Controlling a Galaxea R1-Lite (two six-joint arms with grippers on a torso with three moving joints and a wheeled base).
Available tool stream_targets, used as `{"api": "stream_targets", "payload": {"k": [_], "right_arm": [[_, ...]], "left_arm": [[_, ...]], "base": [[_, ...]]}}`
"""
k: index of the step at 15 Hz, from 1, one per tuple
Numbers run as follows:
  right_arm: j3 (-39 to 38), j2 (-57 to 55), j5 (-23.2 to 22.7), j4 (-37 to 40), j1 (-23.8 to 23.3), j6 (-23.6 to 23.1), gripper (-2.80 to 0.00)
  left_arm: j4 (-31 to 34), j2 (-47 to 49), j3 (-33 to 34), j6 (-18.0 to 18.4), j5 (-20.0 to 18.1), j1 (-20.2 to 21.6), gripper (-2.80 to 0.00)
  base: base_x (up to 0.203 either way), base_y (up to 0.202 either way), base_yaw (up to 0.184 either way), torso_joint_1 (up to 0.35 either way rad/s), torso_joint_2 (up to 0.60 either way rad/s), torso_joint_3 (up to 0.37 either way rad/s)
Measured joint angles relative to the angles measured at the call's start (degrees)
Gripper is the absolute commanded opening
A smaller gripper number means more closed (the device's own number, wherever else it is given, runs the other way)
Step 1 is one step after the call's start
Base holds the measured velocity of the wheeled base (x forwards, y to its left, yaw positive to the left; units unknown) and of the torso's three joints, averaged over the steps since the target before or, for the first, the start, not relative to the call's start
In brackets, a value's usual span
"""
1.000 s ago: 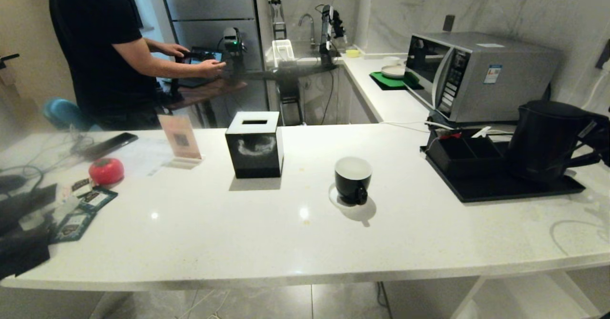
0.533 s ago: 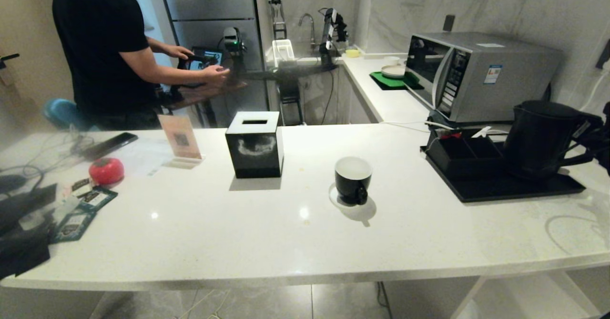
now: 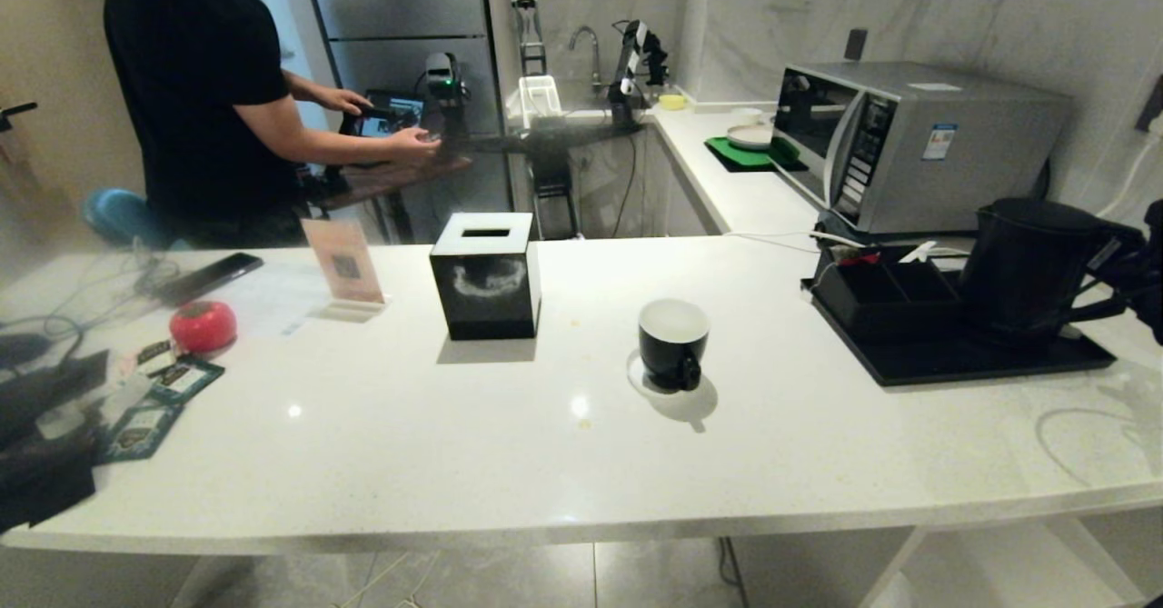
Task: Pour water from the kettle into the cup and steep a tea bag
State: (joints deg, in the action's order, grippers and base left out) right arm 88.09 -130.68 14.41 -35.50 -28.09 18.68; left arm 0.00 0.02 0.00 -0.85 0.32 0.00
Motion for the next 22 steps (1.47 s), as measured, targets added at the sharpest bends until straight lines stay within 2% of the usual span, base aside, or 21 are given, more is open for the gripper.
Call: {"api": "stream_targets", "payload": {"k": [10, 11, 22], "right_arm": [[0.0, -0.2, 0.04, 0.56, -0.05, -0.11, -2.8], [0.0, -0.18, 0.05, 1.01, -0.05, -0.08, 0.0], [-0.32, 0.69, 0.28, 1.07, -0.05, -0.52, 0.0]], "left_arm": [[0.0, 0.0, 0.0, 0.0, 0.01, 0.0, -2.8], [0.0, 0.0, 0.0, 0.0, -0.01, 0.0, -2.8], [0.0, 0.0, 0.0, 0.01, 0.02, 0.0, -2.8]], "base": [[0.0, 0.0, 0.0, 0.0, 0.0, 0.0], [0.0, 0.0, 0.0, 0.0, 0.0, 0.0], [0.0, 0.0, 0.0, 0.0, 0.0, 0.0]]}}
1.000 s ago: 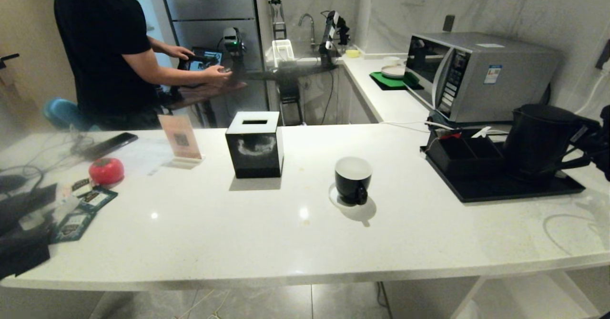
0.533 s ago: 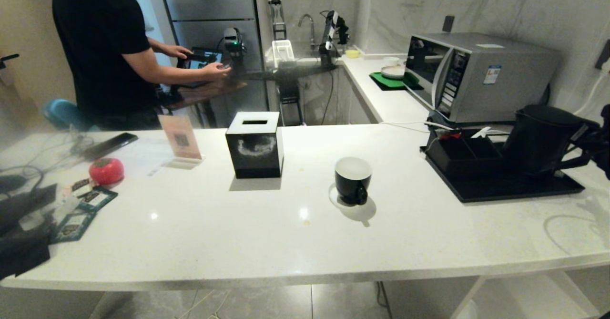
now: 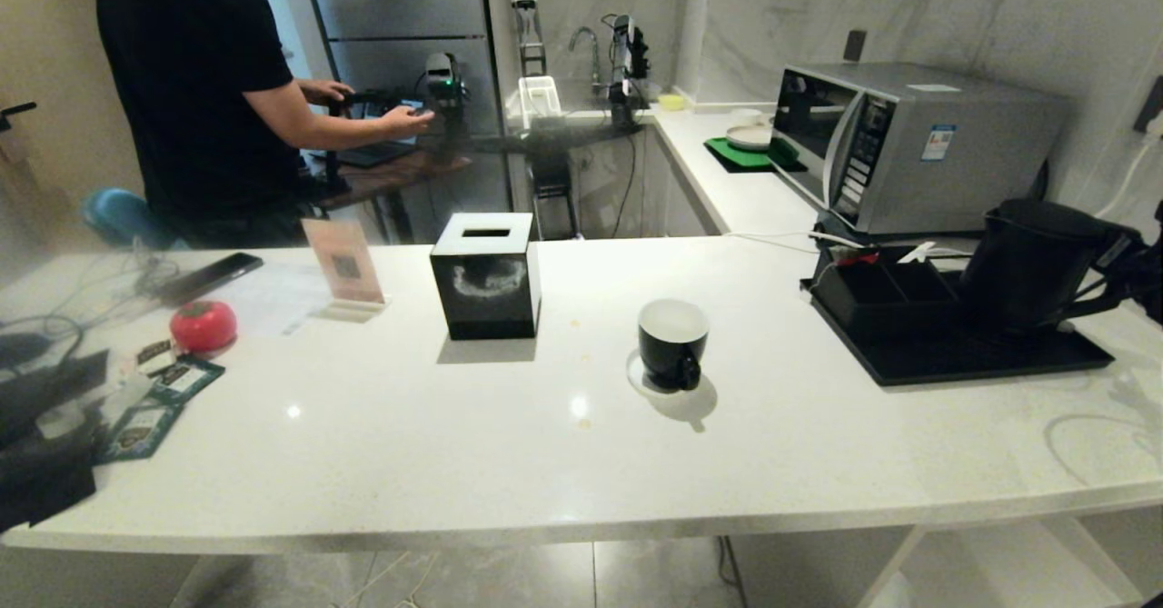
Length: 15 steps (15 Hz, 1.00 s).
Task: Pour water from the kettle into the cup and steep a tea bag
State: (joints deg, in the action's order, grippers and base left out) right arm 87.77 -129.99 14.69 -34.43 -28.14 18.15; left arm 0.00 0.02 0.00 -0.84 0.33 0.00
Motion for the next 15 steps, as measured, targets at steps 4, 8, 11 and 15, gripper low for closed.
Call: {"api": "stream_targets", "payload": {"k": [4, 8, 11, 15], "right_arm": [[-1.32, 0.7, 0.07, -0.18, 0.0, -0.11, 0.0], [-4.99, 1.96, 0.1, -0.52, -0.06, -0.36, 0.0], [-7.66, 3.09, 0.05, -0.79, -0.13, -1.68, 0.0], [-10.98, 4.89, 0.35, -1.05, -0.28, -2.0, 0.0]], "left_arm": [[0.0, 0.0, 0.0, 0.0, -0.03, 0.0, -2.8], [0.0, 0.0, 0.0, -0.01, -0.02, 0.0, -2.8], [0.0, 0.0, 0.0, -0.02, -0.01, 0.0, -2.8], [0.0, 0.0, 0.0, -0.01, -0.03, 0.0, -2.8]], "base": [[0.0, 0.0, 0.0, 0.0, 0.0, 0.0], [0.0, 0.0, 0.0, 0.0, 0.0, 0.0], [0.0, 0.0, 0.0, 0.0, 0.0, 0.0], [0.0, 0.0, 0.0, 0.0, 0.0, 0.0]]}}
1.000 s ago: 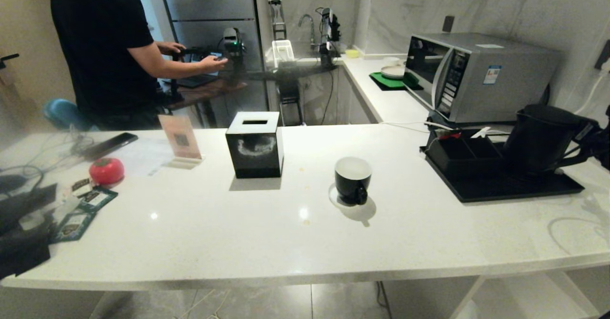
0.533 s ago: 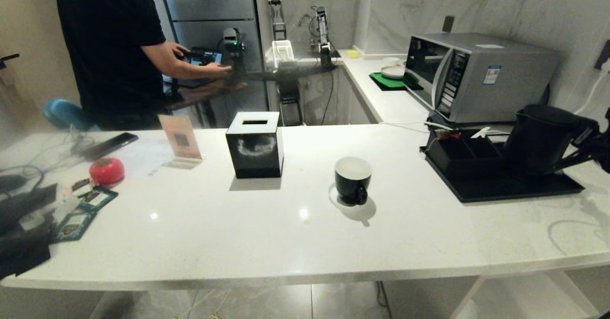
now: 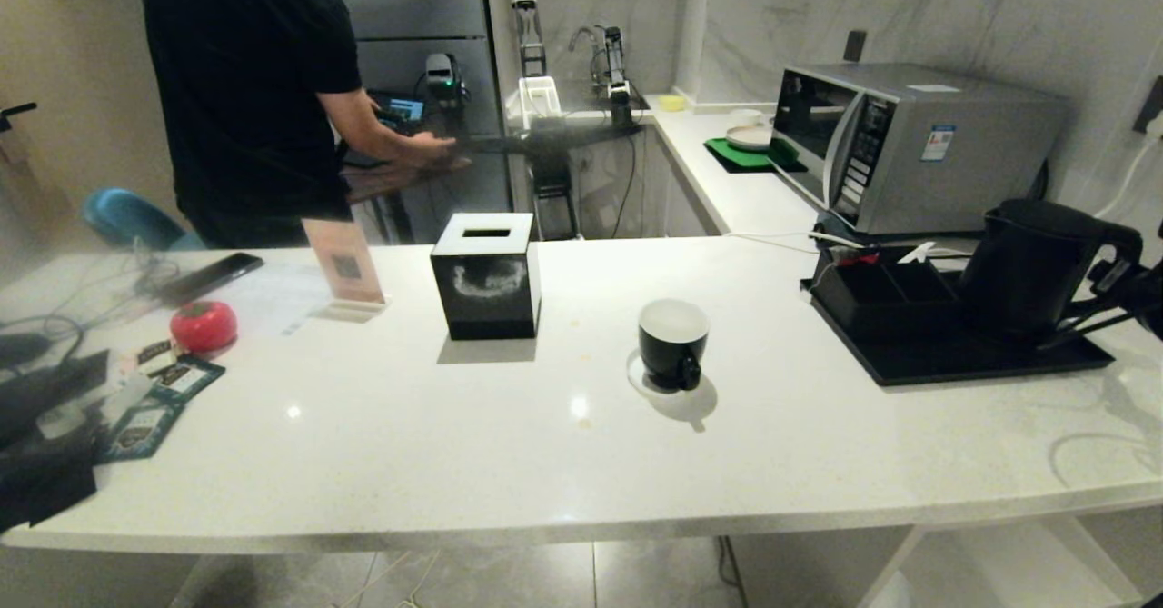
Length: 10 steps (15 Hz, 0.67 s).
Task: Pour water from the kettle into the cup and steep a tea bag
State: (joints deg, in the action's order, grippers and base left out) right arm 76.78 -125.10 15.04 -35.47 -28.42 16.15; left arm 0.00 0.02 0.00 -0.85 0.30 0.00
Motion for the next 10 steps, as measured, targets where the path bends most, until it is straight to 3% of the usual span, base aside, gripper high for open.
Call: {"api": "stream_targets", "payload": {"k": [10], "right_arm": [[-10.36, 6.22, 0.0, -1.54, -0.22, -1.22, 0.0]], "left_arm": [[0.0, 0.0, 0.0, 0.0, 0.02, 0.0, -2.8]], "base": [[0.0, 0.0, 0.0, 0.0, 0.0, 0.0]]}}
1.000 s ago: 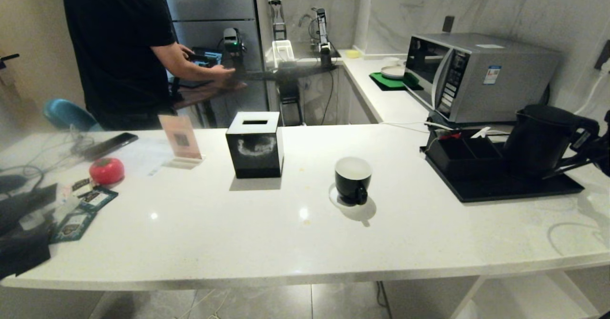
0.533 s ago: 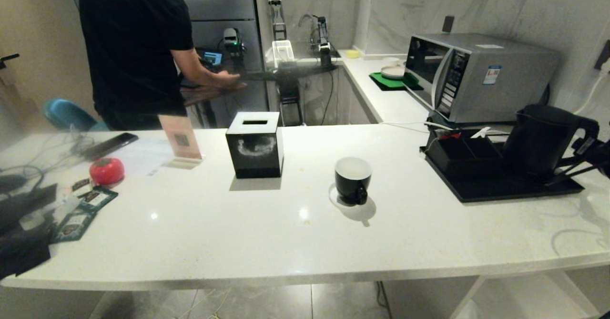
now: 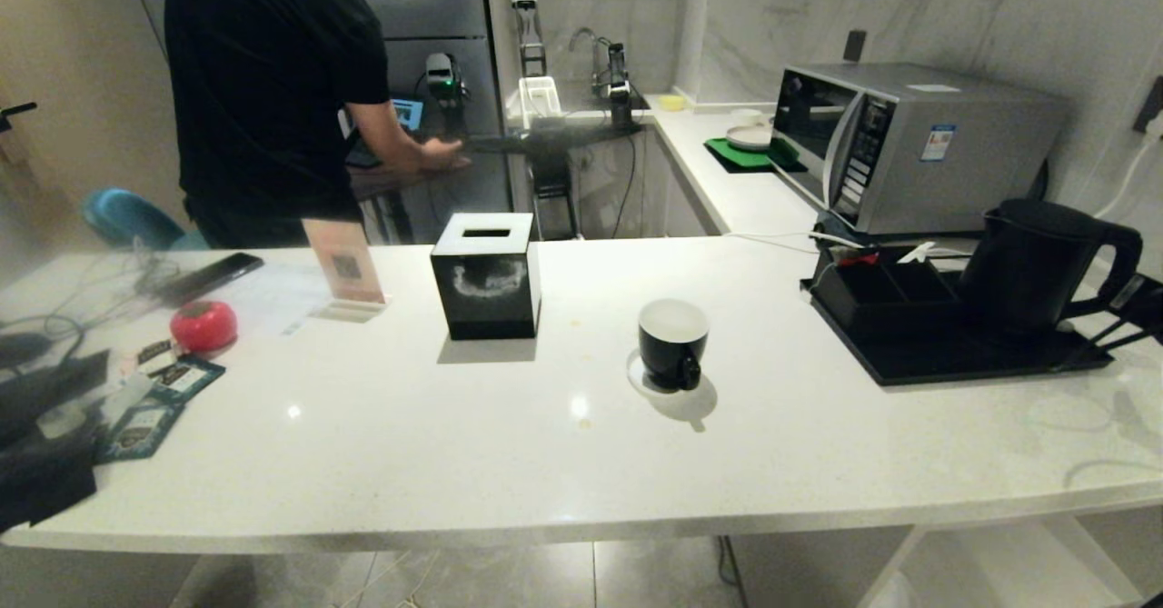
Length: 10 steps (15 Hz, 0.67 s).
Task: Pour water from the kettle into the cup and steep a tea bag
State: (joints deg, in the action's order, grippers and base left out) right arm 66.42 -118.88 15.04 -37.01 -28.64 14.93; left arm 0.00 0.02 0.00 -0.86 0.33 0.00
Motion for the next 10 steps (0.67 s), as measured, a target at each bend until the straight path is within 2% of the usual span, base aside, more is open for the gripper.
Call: {"api": "stream_targets", "payload": {"k": [6, 7, 10], "right_arm": [[-7.62, 4.63, -0.08, -0.8, -0.27, -1.21, 0.0], [-8.9, 5.46, -0.09, -1.21, -0.28, -1.22, -2.8], [-12.93, 8.12, -0.13, -2.16, -0.41, -1.29, -2.8]], "left_arm": [[0.0, 0.0, 0.0, 0.0, 0.0, 0.0, -2.8], [0.0, 0.0, 0.0, 0.0, -0.02, 0.0, -2.8], [0.01, 0.0, 0.0, 0.0, -0.01, 0.0, -2.8]], "base": [[0.0, 0.0, 0.0, 0.0, 0.0, 0.0], [0.0, 0.0, 0.0, 0.0, 0.0, 0.0], [0.0, 0.0, 0.0, 0.0, 0.0, 0.0]]}}
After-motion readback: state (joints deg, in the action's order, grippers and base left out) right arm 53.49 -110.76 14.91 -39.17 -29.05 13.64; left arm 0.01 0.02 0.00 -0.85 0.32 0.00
